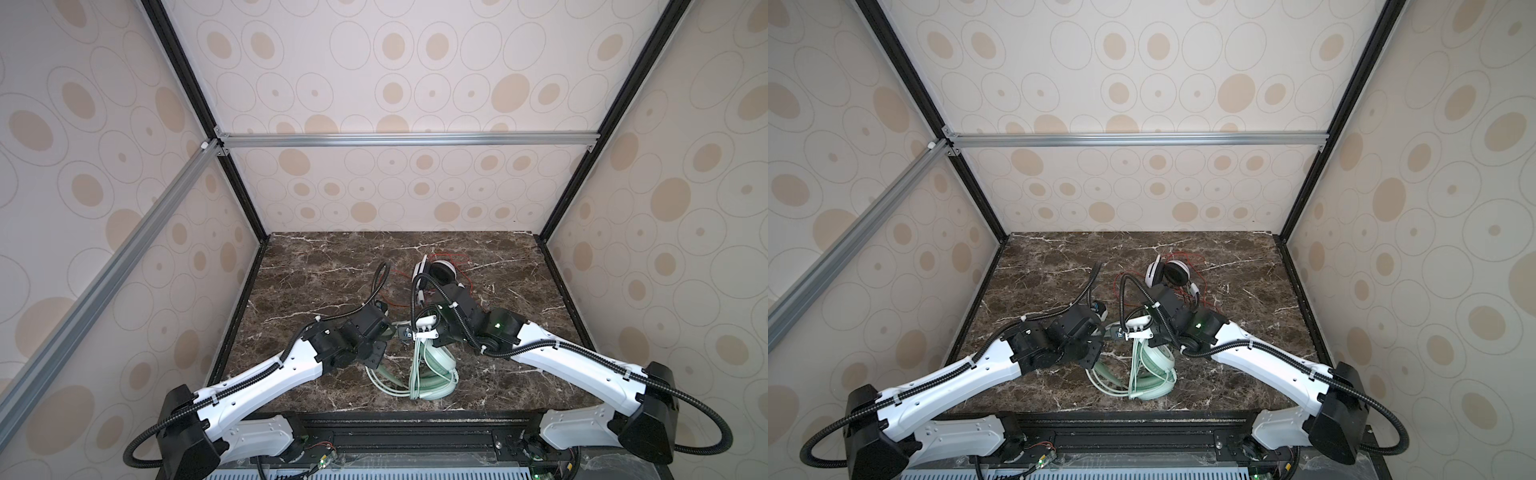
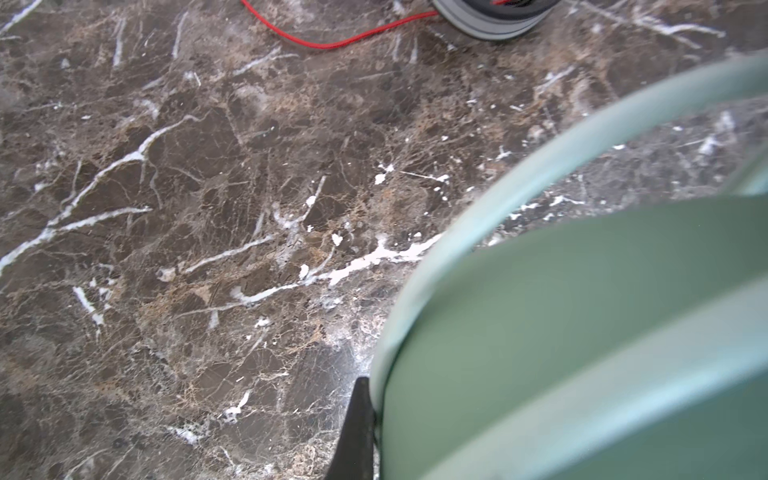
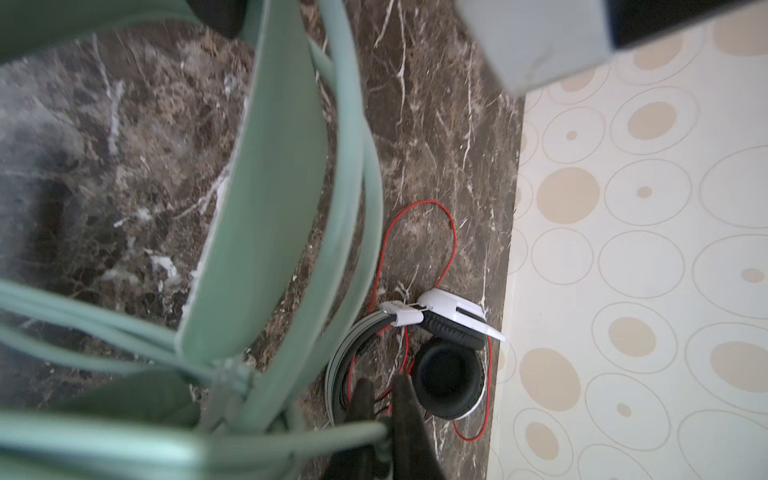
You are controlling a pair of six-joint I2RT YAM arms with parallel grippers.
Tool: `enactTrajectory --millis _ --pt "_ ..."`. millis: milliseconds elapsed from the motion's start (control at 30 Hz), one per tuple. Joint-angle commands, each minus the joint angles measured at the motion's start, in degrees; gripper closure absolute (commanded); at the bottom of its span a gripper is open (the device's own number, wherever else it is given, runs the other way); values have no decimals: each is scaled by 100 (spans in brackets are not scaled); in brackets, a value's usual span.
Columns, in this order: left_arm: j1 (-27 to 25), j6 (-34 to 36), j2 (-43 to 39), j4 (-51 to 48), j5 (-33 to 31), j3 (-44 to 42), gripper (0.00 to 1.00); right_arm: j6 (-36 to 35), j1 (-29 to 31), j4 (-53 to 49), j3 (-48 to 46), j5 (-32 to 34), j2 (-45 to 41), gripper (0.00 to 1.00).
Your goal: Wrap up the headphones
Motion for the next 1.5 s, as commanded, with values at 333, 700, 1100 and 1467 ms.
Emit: enactTrajectory --millis 333,700,1100,1467 --pt "-105 239 -494 183 1060 592 100 991 -405 1189 -1002 -1737 -1150 82" --pt "-98 310 -312 -105 1224 957 100 1765 -511 2339 -2066 -1801 -1349 83" --pt "-75 310 51 -287 1119 1221 100 3173 -719 3919 -3535 -927 -2023 61" --pt "715 372 866 -200 1315 1513 100 5878 -1879 3475 -4004 899 -2521 9"
